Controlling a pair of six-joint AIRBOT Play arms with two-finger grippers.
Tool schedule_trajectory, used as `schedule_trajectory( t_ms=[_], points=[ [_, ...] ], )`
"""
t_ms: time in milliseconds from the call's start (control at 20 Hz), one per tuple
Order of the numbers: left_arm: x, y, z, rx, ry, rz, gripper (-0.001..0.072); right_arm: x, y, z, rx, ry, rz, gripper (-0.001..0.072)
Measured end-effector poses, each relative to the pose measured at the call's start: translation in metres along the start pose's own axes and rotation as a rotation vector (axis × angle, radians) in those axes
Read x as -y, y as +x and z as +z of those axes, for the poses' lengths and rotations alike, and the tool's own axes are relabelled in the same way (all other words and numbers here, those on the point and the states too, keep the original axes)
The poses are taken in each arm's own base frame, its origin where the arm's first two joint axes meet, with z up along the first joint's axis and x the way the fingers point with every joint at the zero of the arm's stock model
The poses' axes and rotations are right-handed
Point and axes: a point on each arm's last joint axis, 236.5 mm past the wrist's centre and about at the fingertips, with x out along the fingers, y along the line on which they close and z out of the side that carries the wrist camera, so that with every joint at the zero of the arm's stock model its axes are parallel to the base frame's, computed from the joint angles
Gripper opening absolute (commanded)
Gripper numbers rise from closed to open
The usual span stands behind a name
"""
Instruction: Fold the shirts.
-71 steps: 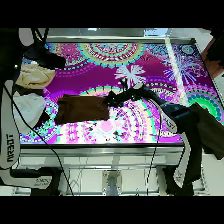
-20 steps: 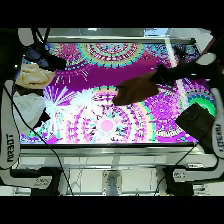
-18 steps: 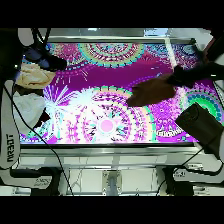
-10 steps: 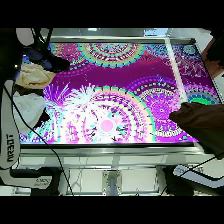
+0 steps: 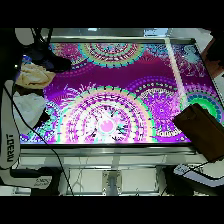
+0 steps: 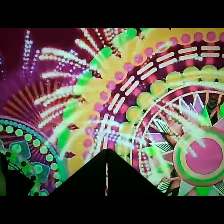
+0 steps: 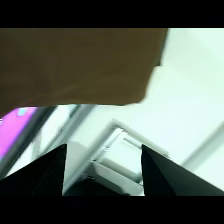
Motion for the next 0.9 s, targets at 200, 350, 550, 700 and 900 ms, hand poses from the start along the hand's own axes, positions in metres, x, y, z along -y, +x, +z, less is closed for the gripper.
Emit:
schedule_trajectory(
  t_ms=[200,350,550,700,900],
  points=[
    [0.009,0.0,0.006,0.024,-0.001,-0.038,0.001,-0.121,-0.023,0.009,0.09,-0.203,0.418,0.0519],
    [0.016,-0.001,0.013,0.056,-0.002,-0.069,0.001,-0.208,-0.053,0.0,0.193,-0.433,0.621,0.0519],
    [0.021,-0.002,0.019,0.081,-0.003,-0.087,0.001,-0.264,-0.062,-0.018,0.279,-0.636,0.622,0.0471],
    [0.023,-0.002,0.022,0.092,-0.003,-0.096,0.001,-0.286,-0.062,-0.032,0.307,-0.733,0.592,0.0471],
    [0.024,-0.002,0.023,0.098,-0.004,-0.101,0.001,-0.3,-0.063,-0.044,0.318,-0.793,0.582,0.0471]
  ],
)
